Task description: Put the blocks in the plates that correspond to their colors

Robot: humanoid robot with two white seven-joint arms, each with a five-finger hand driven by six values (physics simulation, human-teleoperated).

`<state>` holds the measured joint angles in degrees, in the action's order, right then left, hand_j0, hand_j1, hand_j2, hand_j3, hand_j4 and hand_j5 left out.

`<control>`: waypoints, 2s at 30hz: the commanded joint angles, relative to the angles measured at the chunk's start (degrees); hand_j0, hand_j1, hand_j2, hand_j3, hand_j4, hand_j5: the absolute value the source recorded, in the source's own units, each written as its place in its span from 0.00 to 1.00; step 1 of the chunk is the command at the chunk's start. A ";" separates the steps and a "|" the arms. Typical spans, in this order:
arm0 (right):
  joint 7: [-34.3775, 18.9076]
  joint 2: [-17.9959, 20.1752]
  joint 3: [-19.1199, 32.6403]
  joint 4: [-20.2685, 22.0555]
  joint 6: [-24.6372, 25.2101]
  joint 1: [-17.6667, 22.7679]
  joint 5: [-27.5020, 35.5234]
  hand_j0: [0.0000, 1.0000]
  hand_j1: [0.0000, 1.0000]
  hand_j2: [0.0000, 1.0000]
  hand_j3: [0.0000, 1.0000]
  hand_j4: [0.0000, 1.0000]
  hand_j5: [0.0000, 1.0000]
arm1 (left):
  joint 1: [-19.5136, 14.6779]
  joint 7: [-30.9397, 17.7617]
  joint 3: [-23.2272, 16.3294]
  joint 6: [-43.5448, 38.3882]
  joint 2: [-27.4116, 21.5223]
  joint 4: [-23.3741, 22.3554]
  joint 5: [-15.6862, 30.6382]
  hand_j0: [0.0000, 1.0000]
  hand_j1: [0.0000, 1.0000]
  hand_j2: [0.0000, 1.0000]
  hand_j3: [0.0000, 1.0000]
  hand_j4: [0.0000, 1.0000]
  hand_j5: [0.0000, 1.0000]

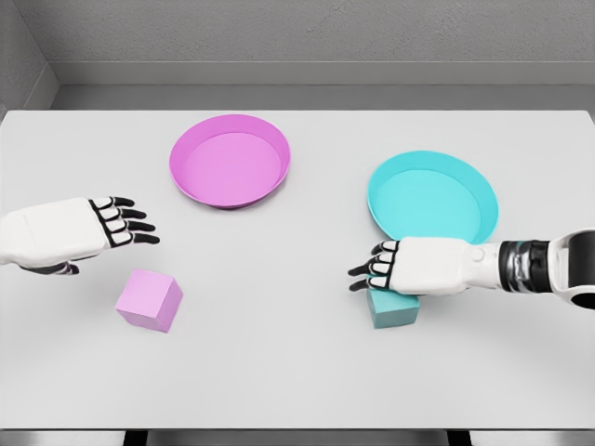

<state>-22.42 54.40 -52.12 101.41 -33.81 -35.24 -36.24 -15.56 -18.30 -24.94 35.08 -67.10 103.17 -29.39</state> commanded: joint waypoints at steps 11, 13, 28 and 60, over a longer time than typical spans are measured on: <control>-0.96 0.27 1.32 -0.16 -1.19 -0.26 -2.70 0.75 0.75 0.75 0.75 0.75 0.75 | 1.32 0.46 -2.49 -0.08 -0.14 -0.69 5.84 1.00 1.00 1.00 1.00 1.00 1.00; -0.96 0.18 1.32 -0.16 -1.19 -0.26 -2.69 0.73 0.73 0.73 0.73 0.73 0.73 | 1.49 0.46 -2.40 -0.08 -0.84 -0.87 6.45 1.00 1.00 1.00 1.00 1.00 1.00; -0.78 -0.25 1.50 -0.16 -1.19 -0.70 -1.73 0.59 0.59 0.59 0.59 0.59 0.59 | 7.03 -0.15 -2.31 -0.08 -5.06 -2.36 22.80 1.00 1.00 1.00 1.00 1.00 1.00; -0.69 0.18 5.19 -0.25 -1.19 -2.81 1.17 0.54 0.54 0.54 0.54 0.54 0.54 | 6.86 -2.09 -2.49 -0.08 2.41 -2.19 26.32 1.00 1.00 1.00 1.00 1.00 1.00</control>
<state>-23.04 54.42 -47.09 101.17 -35.10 -38.49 -35.41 -8.79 -20.35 -27.46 35.09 -65.29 101.14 -3.45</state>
